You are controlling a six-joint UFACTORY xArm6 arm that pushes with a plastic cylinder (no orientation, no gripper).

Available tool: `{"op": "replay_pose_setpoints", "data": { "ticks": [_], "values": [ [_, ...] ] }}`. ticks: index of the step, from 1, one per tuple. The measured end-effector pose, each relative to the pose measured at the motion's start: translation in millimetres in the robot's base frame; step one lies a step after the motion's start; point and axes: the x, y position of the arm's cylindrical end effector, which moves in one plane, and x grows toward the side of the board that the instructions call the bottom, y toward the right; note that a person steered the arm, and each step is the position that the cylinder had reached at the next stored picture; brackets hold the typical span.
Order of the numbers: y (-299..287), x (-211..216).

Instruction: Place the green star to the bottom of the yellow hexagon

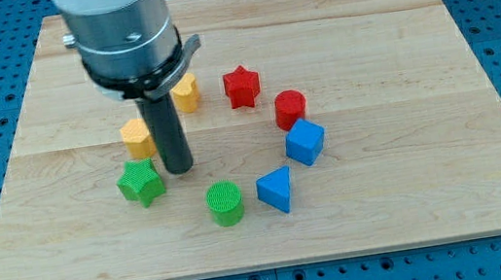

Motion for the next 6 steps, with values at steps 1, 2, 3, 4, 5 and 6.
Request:
{"op": "replay_pose_setpoints", "data": {
  "ticks": [1,2,3,4,5,6],
  "values": [
    [2.0,-4.3],
    [-7.2,-3.5],
    [-10.8,-7.7],
    [-12.6,-17.7],
    [-4.9,-10.2],
    [-24.2,-8.1]
  ]
}}
